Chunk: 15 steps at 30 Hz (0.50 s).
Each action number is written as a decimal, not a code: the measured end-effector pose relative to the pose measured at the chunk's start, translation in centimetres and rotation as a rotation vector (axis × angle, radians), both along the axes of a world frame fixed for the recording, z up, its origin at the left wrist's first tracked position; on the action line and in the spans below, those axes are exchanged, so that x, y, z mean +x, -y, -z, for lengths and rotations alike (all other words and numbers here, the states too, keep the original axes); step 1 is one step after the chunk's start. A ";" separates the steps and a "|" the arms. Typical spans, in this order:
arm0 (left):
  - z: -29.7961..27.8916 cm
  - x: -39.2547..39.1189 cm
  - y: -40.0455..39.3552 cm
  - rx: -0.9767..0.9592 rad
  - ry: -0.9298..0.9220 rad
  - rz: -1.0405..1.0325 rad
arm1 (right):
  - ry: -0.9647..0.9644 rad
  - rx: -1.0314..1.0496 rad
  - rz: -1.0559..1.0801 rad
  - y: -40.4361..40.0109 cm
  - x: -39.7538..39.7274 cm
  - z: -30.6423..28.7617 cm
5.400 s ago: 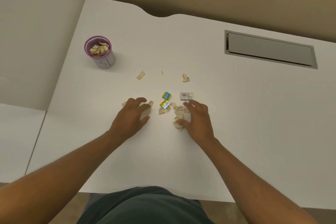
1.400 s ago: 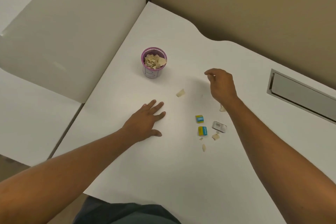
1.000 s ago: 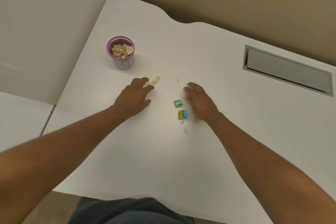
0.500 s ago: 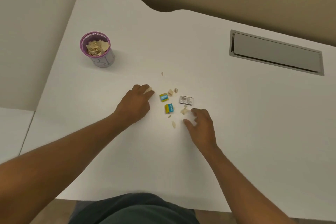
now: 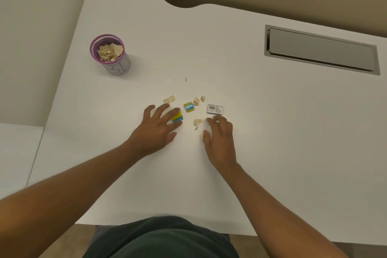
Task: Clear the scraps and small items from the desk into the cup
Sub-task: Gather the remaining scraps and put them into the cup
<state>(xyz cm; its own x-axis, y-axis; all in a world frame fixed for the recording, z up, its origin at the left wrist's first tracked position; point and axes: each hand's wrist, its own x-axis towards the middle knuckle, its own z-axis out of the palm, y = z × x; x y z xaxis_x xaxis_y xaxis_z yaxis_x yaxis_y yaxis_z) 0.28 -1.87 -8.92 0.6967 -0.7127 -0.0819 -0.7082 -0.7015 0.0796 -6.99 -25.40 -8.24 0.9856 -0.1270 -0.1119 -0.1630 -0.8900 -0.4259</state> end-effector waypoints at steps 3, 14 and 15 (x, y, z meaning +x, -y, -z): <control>0.4 -1.3 -2.7 0.005 0.000 -0.040 | 0.010 -0.066 0.018 0.0 -0.3 0.4; -2.1 -0.4 -0.3 -0.272 -0.118 -0.350 | 0.101 0.019 -0.126 -3.2 1.9 0.3; -2.3 0.4 0.2 -0.278 -0.126 -0.355 | 0.126 -0.013 -0.154 -3.0 3.1 0.0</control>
